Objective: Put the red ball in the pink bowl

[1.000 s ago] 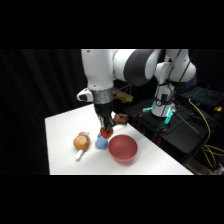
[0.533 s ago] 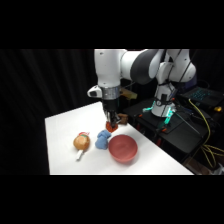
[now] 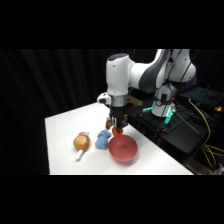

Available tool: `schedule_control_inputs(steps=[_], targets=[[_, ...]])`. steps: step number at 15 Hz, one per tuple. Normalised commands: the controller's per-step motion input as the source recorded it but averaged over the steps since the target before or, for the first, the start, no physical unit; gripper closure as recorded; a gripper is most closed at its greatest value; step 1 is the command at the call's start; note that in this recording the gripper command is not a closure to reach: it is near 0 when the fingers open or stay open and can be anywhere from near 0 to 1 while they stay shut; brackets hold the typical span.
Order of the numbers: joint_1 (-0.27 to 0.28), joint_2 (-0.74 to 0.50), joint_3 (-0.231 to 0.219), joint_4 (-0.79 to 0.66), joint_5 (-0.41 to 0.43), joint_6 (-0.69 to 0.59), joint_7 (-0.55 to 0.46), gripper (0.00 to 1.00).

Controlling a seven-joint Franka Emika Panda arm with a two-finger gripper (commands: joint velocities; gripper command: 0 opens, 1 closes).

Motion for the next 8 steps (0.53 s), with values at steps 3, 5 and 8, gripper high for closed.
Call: schedule_control_inputs(steps=[3, 5, 8], targets=[[0.029, 0.09, 0.045, -0.12, 0.115, 0.40, -0.10, 0.31], [0.033, 0.14, 0.044, -0.09, 0.127, 0.34, -0.13, 0.31], [0.039, 0.09, 0.046, -0.09, 0.129, 0.27, -0.14, 0.31]])
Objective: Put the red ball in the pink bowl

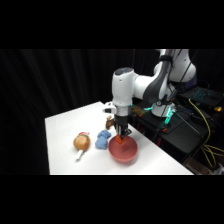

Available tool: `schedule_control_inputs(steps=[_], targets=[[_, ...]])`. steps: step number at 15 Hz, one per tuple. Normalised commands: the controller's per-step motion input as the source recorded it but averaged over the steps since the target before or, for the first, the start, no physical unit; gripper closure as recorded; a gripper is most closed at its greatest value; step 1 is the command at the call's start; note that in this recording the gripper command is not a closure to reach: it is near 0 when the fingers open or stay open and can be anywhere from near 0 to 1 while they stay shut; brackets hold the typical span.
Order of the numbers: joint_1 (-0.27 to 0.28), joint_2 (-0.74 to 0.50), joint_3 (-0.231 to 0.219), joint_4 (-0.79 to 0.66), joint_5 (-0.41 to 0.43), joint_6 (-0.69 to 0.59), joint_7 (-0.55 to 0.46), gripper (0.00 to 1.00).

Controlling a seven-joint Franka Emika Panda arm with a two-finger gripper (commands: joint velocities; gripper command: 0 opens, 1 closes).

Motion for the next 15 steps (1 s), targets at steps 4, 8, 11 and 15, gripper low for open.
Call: schedule_control_inputs(steps=[4, 8, 11, 15], targets=[[0.022, 0.00, 0.052, -0.06, 0.152, 0.19, -0.19, 0.00], [-0.020, -0.01, 0.055, 0.01, 0.197, 0.06, -0.25, 0.00], [-0.038, 0.01, 0.064, 0.09, 0.198, -0.06, -0.26, 0.00], [-0.059, -0.01, 0.071, 0.18, 0.201, -0.21, -0.26, 0.00]])
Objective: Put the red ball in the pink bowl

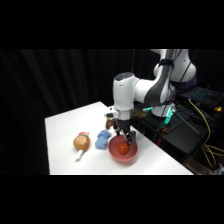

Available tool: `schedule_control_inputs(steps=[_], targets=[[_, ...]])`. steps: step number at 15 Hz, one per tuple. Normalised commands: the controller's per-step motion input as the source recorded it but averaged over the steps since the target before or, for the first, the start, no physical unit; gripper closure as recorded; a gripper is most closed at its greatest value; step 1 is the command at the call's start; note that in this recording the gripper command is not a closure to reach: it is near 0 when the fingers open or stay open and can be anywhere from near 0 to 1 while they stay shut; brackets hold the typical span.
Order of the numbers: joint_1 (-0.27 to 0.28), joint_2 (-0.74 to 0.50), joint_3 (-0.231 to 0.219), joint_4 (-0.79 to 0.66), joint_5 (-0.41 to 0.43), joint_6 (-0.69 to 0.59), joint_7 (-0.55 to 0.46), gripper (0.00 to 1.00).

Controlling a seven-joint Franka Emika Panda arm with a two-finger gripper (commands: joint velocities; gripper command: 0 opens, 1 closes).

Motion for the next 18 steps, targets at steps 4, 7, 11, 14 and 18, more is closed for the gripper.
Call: schedule_control_inputs(steps=[4, 7, 11, 14, 18], targets=[[-0.073, -0.17, 0.061, 0.18, 0.192, -0.40, -0.23, 0.00], [-0.033, -0.26, 0.012, 0.17, 0.106, -0.42, -0.13, 0.00], [-0.004, -0.25, -0.008, 0.16, 0.052, -0.39, -0.08, 0.00], [0.017, -0.22, -0.045, 0.16, -0.085, -0.39, 0.07, 0.00], [0.024, -0.16, -0.048, 0.14, -0.176, -0.27, 0.15, 0.00]])
